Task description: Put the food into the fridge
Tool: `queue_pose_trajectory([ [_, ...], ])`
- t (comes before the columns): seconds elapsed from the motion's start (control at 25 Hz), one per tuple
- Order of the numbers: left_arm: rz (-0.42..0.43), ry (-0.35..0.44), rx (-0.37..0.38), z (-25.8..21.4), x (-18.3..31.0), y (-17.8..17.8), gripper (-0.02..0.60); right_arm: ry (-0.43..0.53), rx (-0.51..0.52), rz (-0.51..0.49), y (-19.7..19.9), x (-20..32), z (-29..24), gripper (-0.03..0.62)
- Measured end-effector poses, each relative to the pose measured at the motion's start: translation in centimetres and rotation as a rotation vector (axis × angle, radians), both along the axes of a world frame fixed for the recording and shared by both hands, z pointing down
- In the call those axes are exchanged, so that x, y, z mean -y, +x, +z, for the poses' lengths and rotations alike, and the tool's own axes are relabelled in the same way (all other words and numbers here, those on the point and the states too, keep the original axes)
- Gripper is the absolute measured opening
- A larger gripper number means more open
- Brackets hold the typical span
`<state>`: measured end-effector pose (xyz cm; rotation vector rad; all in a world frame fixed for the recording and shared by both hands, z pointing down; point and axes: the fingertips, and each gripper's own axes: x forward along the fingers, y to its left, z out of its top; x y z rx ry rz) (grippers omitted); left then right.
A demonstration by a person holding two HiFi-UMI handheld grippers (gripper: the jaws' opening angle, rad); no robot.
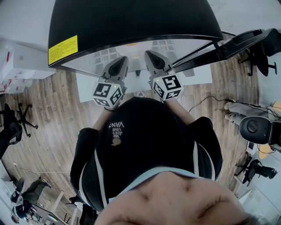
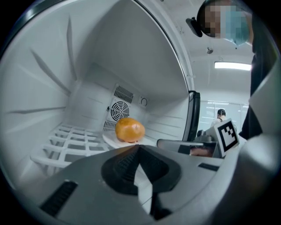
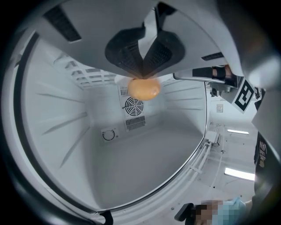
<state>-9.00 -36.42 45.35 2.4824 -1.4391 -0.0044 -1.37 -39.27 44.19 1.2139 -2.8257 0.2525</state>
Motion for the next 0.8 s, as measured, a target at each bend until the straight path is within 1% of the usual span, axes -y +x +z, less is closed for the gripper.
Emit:
queue_pose_trajectory([
  [0.8, -0.013, -0.002, -0.008, -0.08, 0.37, -0.18, 0.017, 0.008, 0.006, 0.003, -0.16, 0.52, -0.40, 0.011],
])
